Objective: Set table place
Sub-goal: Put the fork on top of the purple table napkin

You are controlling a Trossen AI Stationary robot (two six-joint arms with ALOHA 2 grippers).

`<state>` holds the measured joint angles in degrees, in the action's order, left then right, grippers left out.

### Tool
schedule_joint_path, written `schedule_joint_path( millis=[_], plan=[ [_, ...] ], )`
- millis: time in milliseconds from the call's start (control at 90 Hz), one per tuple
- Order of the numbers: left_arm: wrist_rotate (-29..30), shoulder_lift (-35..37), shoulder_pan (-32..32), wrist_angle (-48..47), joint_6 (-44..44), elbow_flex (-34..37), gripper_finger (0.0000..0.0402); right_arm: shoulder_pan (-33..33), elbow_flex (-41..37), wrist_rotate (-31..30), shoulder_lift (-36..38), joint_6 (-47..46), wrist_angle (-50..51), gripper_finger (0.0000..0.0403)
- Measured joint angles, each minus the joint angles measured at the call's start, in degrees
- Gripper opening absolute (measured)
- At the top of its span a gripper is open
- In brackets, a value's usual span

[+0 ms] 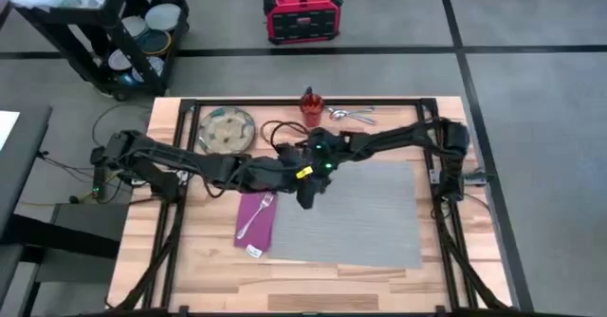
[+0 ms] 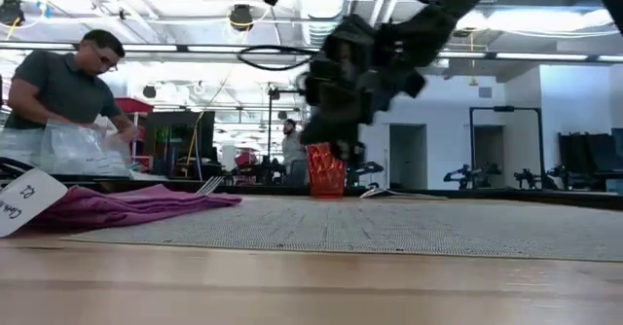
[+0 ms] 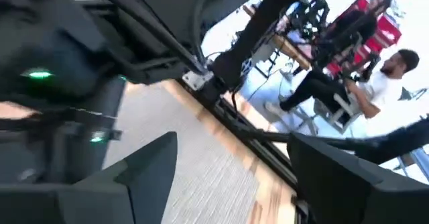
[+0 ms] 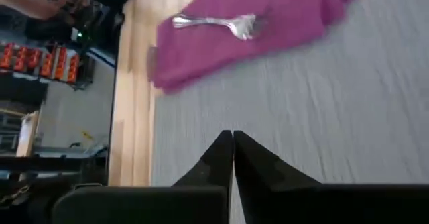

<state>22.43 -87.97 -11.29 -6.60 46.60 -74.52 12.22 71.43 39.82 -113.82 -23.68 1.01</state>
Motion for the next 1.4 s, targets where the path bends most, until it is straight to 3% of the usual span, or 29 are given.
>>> schedule_joint_path(
  millis=[156,567,900,1156,1267,1400],
  plan=[
    [-1.95,0.00,-0.01,-1.74,0.36,0.02,0.0265,-0.38,9.45,4.23,-7.13,-0.25,3.62,0.0000],
    [-7.26,0.03,0.11,-1.74,-1.20,0.02,0.0265,-2.26,24.81,5.43,-19.86,-0.27,10.70,0.0000],
    [-7.91,0.03,0.11,-1.81,-1.16,0.02,0.0265,-1.09,29.17,5.20,-23.39,-0.46,11.94,0.0000],
    [-8.25,0.03,0.73,-1.88,-1.98,0.02,0.0265,1.42,29.21,7.31,-23.28,-6.30,2.39,0.0000],
    [-9.47,0.03,1.29,-1.77,-2.73,0.02,0.0265,1.85,29.17,6.80,-20.66,-0.78,14.70,0.0000],
    [-13.46,0.03,1.70,-1.52,-5.11,0.02,0.0265,0.45,28.21,-5.02,-14.39,15.59,35.97,0.0000]
  ],
)
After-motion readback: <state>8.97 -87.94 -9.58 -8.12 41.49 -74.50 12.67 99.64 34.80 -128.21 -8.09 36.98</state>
